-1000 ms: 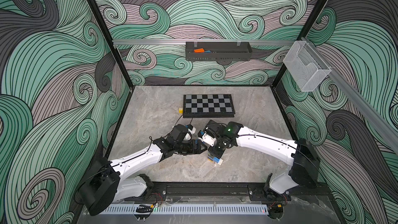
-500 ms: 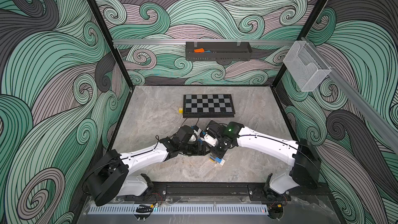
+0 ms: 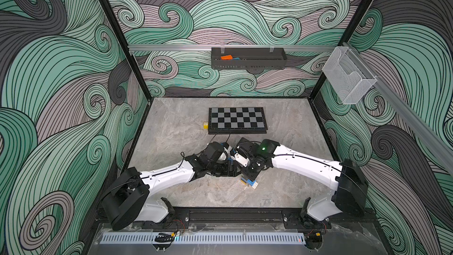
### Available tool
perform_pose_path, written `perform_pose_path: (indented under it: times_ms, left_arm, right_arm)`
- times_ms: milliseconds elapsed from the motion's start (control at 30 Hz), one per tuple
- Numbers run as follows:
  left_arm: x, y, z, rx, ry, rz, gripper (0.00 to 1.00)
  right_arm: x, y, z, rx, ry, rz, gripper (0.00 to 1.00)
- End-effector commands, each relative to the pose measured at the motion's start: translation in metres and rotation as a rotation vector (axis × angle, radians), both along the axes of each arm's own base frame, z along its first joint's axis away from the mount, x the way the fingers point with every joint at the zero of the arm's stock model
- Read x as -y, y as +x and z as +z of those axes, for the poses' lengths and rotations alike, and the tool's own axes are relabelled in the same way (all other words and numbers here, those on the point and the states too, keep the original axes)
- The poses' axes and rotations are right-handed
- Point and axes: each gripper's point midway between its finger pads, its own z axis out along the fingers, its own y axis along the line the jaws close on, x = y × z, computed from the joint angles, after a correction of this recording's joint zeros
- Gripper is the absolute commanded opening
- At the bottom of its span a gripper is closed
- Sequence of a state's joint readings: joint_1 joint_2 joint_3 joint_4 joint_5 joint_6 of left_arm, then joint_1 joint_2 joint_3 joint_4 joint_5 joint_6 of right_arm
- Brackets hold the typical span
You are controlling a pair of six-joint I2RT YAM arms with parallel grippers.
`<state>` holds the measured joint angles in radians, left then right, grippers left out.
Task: Assemble a giraffe with lego
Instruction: Assemble the lego brick with the lego brick.
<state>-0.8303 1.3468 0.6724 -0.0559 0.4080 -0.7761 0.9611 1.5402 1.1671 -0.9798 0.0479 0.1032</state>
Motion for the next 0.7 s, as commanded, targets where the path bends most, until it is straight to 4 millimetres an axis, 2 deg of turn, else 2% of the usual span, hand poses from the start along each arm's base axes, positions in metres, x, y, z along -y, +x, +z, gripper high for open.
perform_pose_path:
  times_ms: [0,167,400,667]
  left_arm:
    - [-0.008,-0.008,-0.020,-0.012,0.114,-0.020,0.85]
    - [-0.007,-0.006,-0.016,-0.002,0.111,-0.017,0.85]
    - [-0.009,-0.005,-0.013,0.012,0.124,-0.023,0.85]
    - [-0.009,-0.004,-0.011,0.018,0.138,-0.035,0.85]
  right_arm:
    - [0.011,-0.025,-0.041,-0.125,-0.081,-0.006,0.47]
    - [0.009,-0.019,-0.033,-0.086,-0.039,-0.033,0.66]
    - [0.005,-0.006,-0.013,-0.026,0.082,-0.119,0.80]
    - [0.016,-0.003,0.012,-0.054,0.231,-0.257,0.84]
